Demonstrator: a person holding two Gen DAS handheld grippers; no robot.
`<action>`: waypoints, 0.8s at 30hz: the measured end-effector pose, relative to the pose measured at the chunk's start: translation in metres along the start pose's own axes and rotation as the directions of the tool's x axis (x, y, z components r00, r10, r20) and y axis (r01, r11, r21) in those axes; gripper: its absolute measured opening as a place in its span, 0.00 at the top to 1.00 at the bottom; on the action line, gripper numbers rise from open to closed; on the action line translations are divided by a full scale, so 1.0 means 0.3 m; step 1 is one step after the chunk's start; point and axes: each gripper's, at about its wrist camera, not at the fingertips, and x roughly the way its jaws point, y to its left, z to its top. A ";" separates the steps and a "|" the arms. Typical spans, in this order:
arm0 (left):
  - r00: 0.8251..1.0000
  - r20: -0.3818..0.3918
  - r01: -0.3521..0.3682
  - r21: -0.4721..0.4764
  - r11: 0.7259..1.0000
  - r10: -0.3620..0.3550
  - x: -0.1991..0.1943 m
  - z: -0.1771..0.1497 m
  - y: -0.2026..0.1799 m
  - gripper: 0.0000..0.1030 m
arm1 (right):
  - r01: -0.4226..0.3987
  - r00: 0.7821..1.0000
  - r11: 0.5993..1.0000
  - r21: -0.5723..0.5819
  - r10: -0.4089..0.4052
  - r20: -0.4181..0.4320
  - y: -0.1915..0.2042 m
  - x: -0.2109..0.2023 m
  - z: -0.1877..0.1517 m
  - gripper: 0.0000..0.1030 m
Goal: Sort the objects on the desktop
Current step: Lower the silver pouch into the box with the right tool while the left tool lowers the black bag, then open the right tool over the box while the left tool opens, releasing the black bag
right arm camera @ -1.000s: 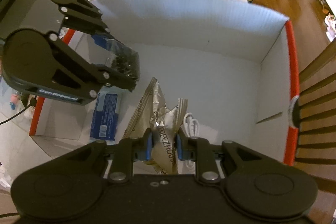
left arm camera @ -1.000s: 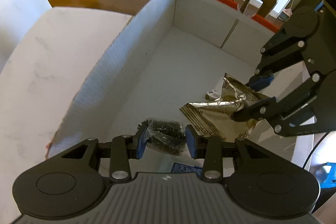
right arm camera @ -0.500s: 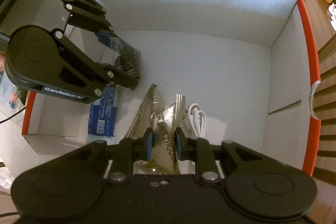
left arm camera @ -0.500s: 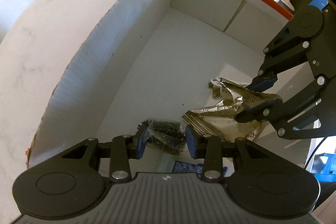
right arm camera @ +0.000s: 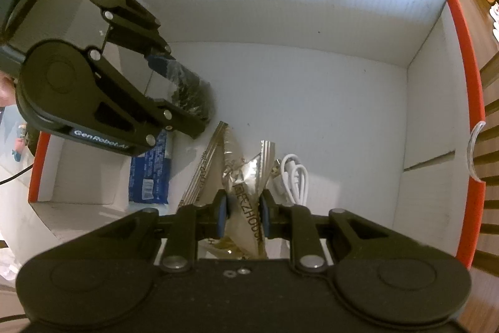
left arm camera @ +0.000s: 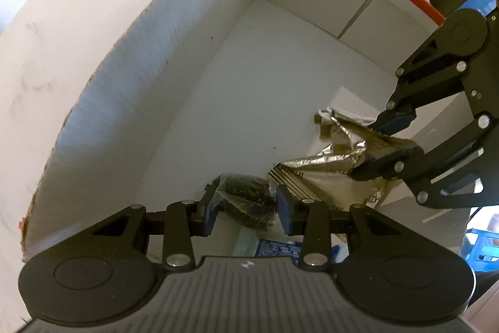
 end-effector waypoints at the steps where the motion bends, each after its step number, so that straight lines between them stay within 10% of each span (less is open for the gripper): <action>1: 1.000 -0.005 -0.003 -0.006 1.000 0.003 0.004 0.001 0.002 0.63 | -0.001 1.000 1.000 0.000 0.001 0.000 -0.001 0.000 0.000 0.80; 24: 0.997 0.031 -0.075 -0.030 0.997 0.076 -0.067 0.011 -0.023 0.52 | 0.038 0.999 0.999 -0.036 -0.037 0.031 -0.005 -0.092 -0.031 0.62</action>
